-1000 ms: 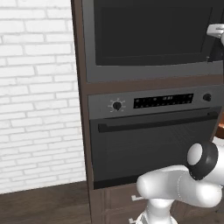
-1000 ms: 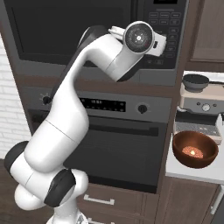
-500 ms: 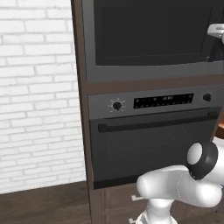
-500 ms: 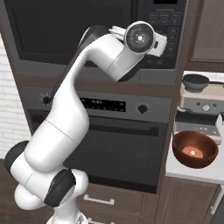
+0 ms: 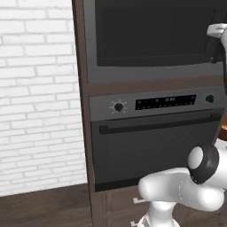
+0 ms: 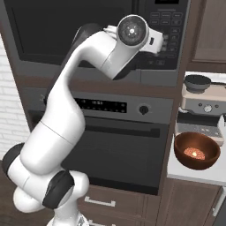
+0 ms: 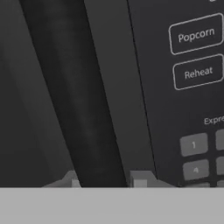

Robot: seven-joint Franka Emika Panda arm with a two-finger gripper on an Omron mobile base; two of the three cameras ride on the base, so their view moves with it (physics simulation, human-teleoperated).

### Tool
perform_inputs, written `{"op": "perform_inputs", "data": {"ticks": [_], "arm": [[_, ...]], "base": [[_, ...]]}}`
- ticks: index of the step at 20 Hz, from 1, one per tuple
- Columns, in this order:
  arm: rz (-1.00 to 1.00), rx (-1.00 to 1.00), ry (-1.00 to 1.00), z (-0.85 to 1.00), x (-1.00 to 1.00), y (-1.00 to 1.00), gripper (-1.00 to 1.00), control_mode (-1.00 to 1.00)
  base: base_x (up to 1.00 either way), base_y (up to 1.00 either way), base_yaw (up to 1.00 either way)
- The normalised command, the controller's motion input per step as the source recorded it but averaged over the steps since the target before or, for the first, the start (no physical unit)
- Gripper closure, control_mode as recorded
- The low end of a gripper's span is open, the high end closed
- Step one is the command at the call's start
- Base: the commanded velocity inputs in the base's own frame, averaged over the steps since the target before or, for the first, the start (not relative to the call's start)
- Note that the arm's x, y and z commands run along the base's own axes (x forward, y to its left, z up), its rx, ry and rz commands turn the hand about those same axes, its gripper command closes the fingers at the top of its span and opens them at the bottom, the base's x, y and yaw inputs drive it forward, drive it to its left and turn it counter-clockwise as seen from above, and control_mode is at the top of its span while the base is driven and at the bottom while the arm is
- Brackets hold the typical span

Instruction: Open the microwave, place the bowl with waffle inside the microwave, then close the microwave door and turn it on.

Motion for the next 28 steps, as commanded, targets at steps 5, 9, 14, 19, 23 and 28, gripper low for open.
{"op": "perform_inputs", "data": {"ticks": [5,9,14,19,23,28], "arm": [[-0.14,-0.06,0.06,0.0,-0.76,0.02,1.0,-1.0],[-0.33,0.0,0.02,0.0,-1.0,0.0,1.0,-1.0],[-0.42,0.0,0.03,0.0,-1.0,0.0,1.0,-1.0],[-0.42,-0.04,0.12,0.0,-1.0,0.0,1.0,-1.0],[-0.27,-0.16,0.01,-0.03,-1.0,0.11,1.0,-1.0],[-0.19,-0.21,-0.09,-0.15,-1.0,0.49,1.0,-1.0]], "base": [[0.0,0.0,0.0],[0.0,0.0,0.0],[0.0,0.0,0.0],[0.0,0.0,0.0],[0.0,0.0,0.0],[0.0,0.0,0.0]]}}
